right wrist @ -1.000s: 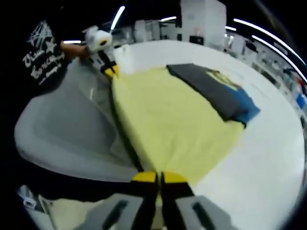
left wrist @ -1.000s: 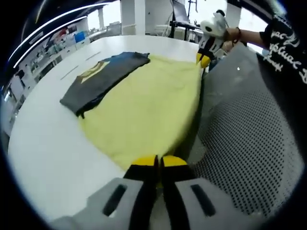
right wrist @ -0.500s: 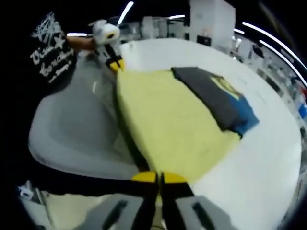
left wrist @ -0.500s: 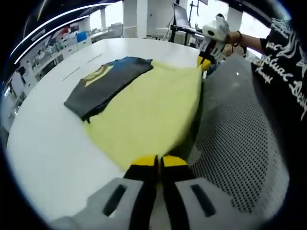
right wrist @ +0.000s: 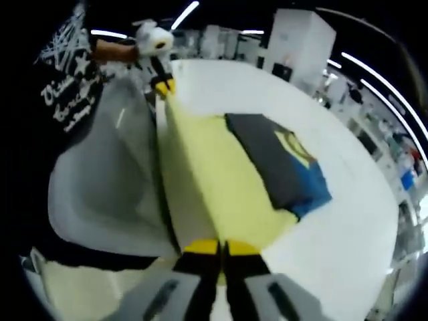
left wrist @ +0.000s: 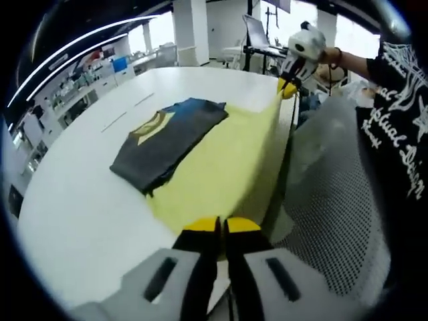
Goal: Fold the garment on the visible template until the final outline fits inside the template.
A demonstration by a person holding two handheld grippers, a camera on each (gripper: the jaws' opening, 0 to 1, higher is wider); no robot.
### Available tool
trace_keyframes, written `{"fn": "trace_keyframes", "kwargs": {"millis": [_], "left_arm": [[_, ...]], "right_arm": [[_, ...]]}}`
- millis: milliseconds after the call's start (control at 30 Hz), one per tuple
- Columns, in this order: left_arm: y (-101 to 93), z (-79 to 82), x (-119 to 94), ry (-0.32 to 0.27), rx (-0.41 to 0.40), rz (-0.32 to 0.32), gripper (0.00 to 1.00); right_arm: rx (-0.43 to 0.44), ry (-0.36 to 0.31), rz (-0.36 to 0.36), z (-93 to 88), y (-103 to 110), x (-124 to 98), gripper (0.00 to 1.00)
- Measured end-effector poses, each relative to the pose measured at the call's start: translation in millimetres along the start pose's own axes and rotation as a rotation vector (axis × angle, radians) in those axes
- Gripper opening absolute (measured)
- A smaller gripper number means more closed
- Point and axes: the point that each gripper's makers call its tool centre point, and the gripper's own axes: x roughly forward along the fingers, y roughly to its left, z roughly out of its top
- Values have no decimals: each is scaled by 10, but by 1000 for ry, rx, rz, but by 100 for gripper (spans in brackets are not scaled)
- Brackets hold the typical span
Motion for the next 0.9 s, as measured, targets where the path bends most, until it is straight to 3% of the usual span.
{"fn": "trace_keyframes", "kwargs": {"millis": [300,900], "left_arm": [[317,284,-55,-53,25,70,0],[731,789,-75,-80,119,150,0]], "right_arm": [[-40,-14,-75,199,-291,-78,0],[-115,-28,-195,520,-896,-150,0]]}}
